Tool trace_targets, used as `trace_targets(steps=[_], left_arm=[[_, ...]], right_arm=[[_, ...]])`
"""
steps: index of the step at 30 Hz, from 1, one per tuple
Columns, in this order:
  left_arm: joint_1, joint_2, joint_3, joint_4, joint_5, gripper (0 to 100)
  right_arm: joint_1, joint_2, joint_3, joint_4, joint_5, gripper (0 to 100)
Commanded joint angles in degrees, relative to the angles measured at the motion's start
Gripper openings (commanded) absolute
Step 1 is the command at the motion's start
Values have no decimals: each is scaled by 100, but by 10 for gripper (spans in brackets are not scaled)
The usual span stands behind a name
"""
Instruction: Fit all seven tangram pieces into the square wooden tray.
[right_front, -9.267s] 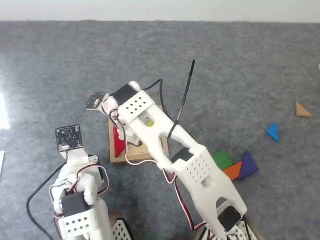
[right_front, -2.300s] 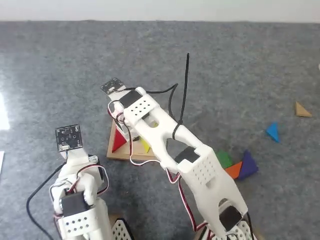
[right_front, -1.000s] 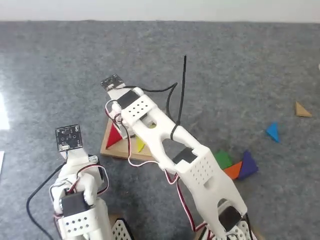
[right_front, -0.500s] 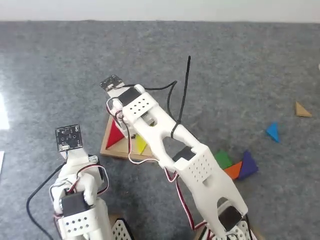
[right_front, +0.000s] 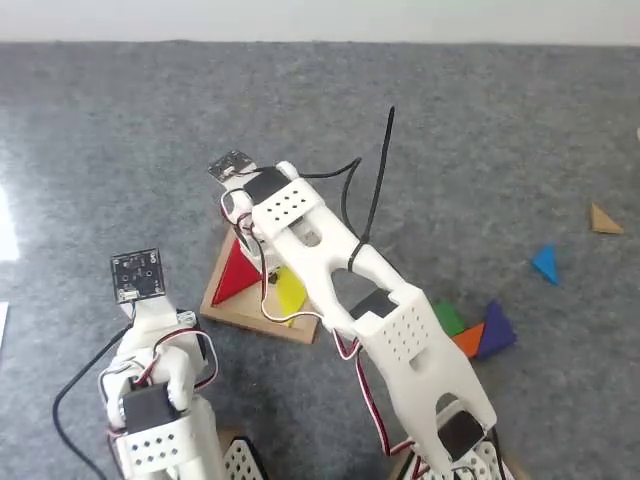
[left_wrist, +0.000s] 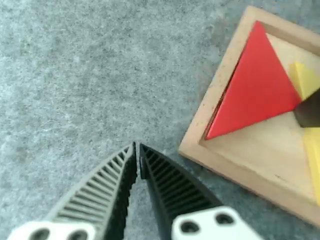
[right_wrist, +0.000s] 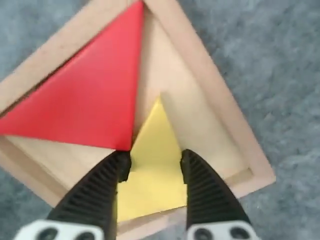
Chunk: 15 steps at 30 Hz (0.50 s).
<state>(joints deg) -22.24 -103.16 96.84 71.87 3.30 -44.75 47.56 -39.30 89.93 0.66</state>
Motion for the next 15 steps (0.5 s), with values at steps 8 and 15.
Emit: trace_targets(steps=[8,15], left_arm=[[-18,-97,-40,44,-26,13],[-18,-97,-40,44,-26,13]], right_arm=[[444,-2343,-88,611,413,8],[523,-3855,-62,1209,501,8]])
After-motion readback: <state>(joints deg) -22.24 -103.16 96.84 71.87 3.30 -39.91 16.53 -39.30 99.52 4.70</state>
